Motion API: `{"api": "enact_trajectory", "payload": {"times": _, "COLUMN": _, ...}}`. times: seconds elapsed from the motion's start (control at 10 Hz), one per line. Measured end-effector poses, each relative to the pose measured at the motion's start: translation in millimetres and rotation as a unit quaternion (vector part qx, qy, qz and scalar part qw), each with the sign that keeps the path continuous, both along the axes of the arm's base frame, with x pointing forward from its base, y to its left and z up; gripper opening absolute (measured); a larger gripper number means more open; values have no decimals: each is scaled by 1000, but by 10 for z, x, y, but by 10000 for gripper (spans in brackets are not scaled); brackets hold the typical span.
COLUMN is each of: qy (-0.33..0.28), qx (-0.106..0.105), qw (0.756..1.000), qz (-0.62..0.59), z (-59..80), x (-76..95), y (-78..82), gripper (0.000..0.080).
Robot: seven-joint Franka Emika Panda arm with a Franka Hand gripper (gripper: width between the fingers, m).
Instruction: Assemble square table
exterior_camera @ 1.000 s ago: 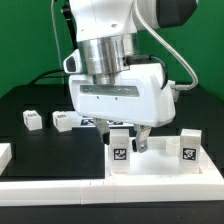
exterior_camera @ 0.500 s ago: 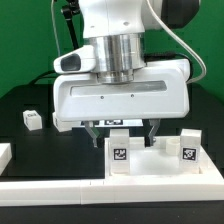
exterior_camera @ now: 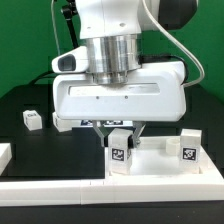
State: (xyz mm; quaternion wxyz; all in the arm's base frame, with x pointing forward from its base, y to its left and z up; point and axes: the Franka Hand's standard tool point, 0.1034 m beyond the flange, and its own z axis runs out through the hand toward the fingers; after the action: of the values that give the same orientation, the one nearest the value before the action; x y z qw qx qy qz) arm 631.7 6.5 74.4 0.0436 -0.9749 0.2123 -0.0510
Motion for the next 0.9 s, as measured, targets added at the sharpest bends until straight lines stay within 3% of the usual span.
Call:
{"api": "enact_trajectory", "payload": {"times": 0.3, "qy": 15, "qx": 26, "qw": 979, "qz": -204, "z": -5, "x": -13, "y": -51, "gripper": 299}}
{"api": "enact_trajectory", "payload": {"times": 0.5, "qy": 38, "qx": 82, "qw": 907, "qz": -410, "z": -40, "x": -41, "y": -52, "gripper": 296}}
{"api": "enact_trajectory", "payload": {"times": 0.7, "qy": 49, "qx": 109, "qw": 878, "qz": -464, "z": -42, "x": -53, "y": -75, "gripper": 297}}
{"api": "enact_trajectory", "payload": {"times": 0.8, "qy": 49, "qx": 108, "qw": 882, "qz": -457, "z": -49, "x": -57, "y": -40, "gripper": 297}}
{"api": "enact_trajectory", "payload": {"times": 0.9, "qy": 47, "qx": 106, "qw": 891, "qz": -438, "z": -54, "x": -59, "y": -52, "gripper": 416}}
